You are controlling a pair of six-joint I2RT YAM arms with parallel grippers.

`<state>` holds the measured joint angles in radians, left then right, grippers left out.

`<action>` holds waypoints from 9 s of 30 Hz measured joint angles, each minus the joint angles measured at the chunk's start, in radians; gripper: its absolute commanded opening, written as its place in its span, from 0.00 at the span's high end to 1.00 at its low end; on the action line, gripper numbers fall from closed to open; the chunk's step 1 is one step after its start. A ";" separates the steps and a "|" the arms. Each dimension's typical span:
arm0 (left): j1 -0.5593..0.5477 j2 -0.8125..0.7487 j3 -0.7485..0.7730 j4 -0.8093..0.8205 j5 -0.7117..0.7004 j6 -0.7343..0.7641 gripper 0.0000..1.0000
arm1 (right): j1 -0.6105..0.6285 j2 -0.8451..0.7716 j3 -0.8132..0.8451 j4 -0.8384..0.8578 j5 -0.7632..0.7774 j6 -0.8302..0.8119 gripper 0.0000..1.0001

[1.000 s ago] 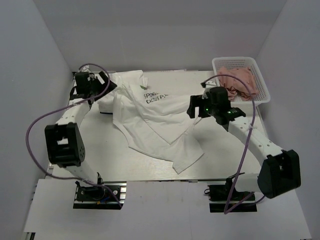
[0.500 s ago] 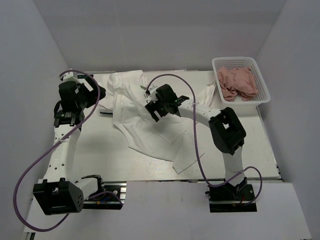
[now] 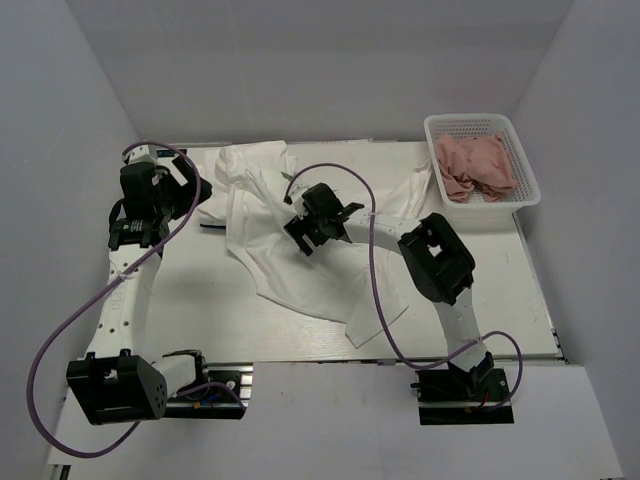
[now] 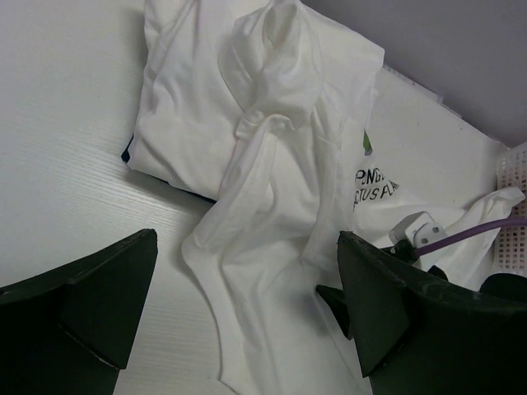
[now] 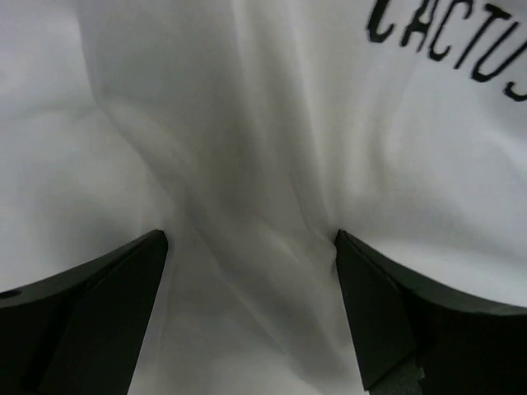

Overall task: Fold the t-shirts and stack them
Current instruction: Put the neatly folded tshirt into the corner of the board with the left arm, then flatten out the tshirt

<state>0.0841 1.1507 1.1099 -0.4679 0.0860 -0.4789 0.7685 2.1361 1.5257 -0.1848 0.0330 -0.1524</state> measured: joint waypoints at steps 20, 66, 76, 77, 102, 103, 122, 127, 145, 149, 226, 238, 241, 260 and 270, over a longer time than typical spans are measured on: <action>0.000 0.043 0.000 0.004 0.021 -0.001 0.00 | -0.018 -0.630 -0.774 -0.009 0.205 0.401 0.76; -0.164 1.155 0.914 -0.281 -0.316 0.104 0.00 | -0.113 -0.846 -0.544 -0.156 0.231 0.370 0.10; -0.004 1.160 0.896 -0.127 -0.222 0.408 0.00 | -0.139 -0.830 -0.540 -0.156 0.230 0.370 0.10; 0.014 1.173 0.915 -0.122 -0.208 0.431 0.00 | -0.140 -0.829 -0.538 -0.156 0.230 0.372 0.10; 0.089 1.212 1.083 -0.170 0.034 0.583 0.00 | -0.159 -0.702 -0.383 -0.186 0.177 0.381 0.10; 0.089 1.186 1.074 -0.179 0.060 0.560 0.00 | -0.159 -0.707 -0.384 -0.185 0.176 0.382 0.10; -0.285 0.471 0.118 -0.148 0.315 0.136 0.00 | -0.214 -1.065 -0.756 -0.264 0.407 0.676 0.10; -0.356 0.480 -0.017 -0.181 0.289 0.080 0.00 | -0.238 -1.070 -0.816 -0.346 0.409 0.758 0.10; -0.468 0.923 0.346 -0.137 0.275 0.070 1.00 | -0.226 -0.822 -0.885 -0.195 -0.001 0.544 0.10; -0.449 1.037 0.570 -0.199 0.148 0.080 1.00 | -0.206 -0.685 -0.778 -0.138 -0.113 0.455 0.10; -0.256 0.834 0.365 -0.156 0.108 0.084 0.00 | -0.167 -0.655 -0.398 -0.182 -0.175 0.236 0.10; -0.247 0.013 -0.191 -0.352 -0.049 -0.166 0.00 | 0.077 -0.273 -0.031 -0.228 -0.054 0.013 0.10; -0.245 -0.106 -0.202 -0.421 -0.092 -0.220 0.00 | 0.143 -0.117 0.145 -0.227 -0.061 -0.009 0.10; -0.243 -0.265 -0.163 -0.550 -0.269 -0.257 0.00 | 0.242 0.283 0.506 -0.285 0.056 0.128 0.44; -0.243 -0.224 -0.171 -0.486 -0.233 -0.246 0.00 | 0.238 0.232 0.454 -0.251 0.072 0.200 0.50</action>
<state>-0.1589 0.9264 0.9386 -0.9539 -0.1474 -0.7250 1.0065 2.3676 1.9800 -0.4358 0.1051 0.0479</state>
